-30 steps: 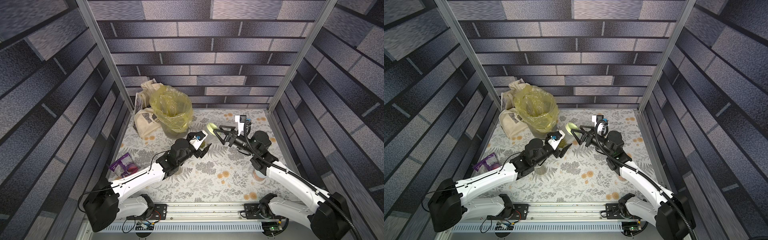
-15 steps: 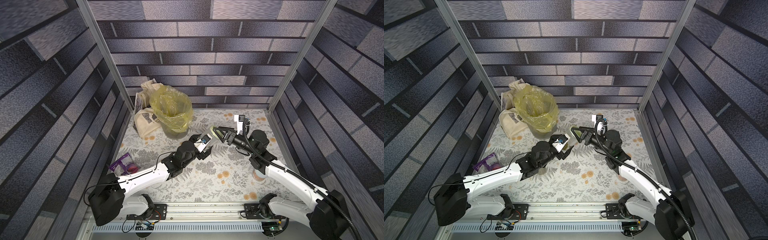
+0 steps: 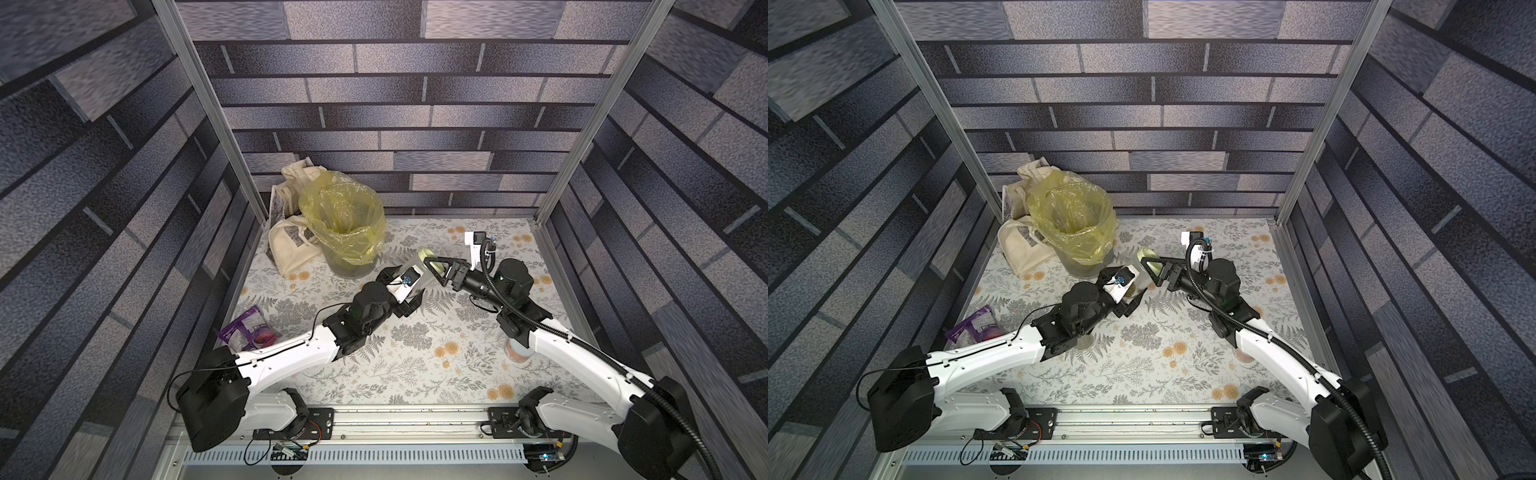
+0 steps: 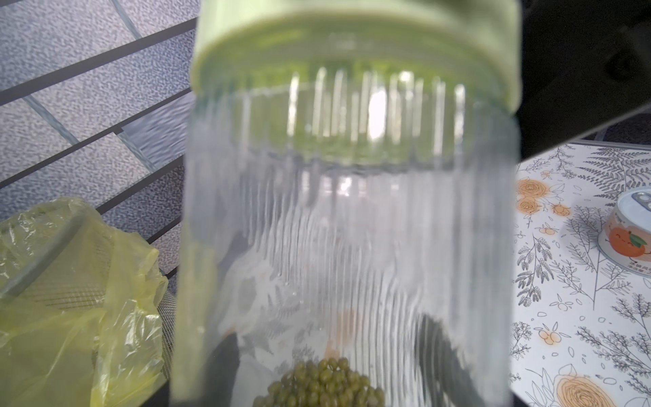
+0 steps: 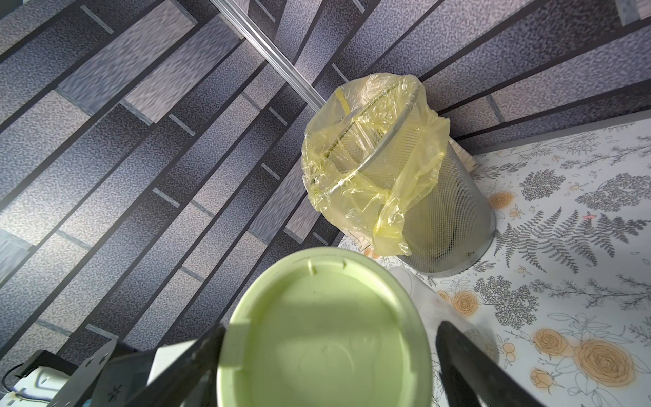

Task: Empty moldy mung beans from jars
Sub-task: Unscrew the lid from the jar.

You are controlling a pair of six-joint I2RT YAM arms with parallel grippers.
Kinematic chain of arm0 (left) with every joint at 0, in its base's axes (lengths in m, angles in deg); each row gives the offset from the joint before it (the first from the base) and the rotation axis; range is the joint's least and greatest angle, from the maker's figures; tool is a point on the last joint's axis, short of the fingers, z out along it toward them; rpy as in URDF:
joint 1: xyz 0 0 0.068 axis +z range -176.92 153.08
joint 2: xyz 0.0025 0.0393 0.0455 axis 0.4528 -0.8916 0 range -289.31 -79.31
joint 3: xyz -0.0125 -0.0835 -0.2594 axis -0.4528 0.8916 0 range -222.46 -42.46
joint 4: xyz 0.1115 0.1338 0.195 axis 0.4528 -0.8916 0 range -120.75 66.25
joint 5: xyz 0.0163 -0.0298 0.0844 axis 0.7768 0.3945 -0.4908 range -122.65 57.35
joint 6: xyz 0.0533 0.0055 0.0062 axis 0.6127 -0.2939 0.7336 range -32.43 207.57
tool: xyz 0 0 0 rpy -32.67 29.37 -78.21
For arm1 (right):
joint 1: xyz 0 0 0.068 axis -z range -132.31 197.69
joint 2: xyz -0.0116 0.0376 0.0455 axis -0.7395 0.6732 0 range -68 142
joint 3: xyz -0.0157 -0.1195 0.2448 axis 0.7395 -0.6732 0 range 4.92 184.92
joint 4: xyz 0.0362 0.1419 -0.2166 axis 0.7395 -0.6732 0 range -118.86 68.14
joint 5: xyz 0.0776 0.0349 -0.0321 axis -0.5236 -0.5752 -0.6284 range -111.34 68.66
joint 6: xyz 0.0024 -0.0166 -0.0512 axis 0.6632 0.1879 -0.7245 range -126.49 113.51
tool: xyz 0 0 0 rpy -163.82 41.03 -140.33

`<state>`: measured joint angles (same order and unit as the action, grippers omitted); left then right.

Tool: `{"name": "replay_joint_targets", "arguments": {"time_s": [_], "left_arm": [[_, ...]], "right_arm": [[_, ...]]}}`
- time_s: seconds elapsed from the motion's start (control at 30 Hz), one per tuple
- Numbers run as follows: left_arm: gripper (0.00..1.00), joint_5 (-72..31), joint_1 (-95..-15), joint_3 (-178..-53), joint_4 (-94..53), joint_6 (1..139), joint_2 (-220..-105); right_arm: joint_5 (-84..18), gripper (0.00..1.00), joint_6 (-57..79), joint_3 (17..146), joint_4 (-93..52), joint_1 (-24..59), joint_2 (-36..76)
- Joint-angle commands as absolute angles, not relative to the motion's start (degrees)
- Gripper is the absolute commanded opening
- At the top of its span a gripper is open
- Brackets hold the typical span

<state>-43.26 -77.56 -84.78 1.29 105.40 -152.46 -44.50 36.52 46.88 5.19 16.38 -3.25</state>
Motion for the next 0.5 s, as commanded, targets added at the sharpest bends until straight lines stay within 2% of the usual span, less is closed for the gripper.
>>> {"name": "replay_joint_targets", "arguments": {"time_s": [0.0,0.23,0.33,0.47], "left_arm": [[0.52,-43.8,-78.0,-87.0,6.9,106.0,-151.2],[0.52,-43.7,-78.3,-87.0,6.6,106.1,-151.2],[0.52,-43.6,-78.2,-87.0,6.5,106.0,-151.2],[0.53,-42.4,-77.7,-87.9,4.7,104.9,-151.1]], "right_arm": [[-45.3,0.89,36.5,49.1,6.0,15.9,-3.0],[-45.4,0.79,36.8,48.7,7.2,16.0,-2.4],[-45.8,0.71,36.7,48.7,7.6,16.0,-2.1],[-46.4,0.67,37.8,48.0,9.6,16.0,-1.9]]}}
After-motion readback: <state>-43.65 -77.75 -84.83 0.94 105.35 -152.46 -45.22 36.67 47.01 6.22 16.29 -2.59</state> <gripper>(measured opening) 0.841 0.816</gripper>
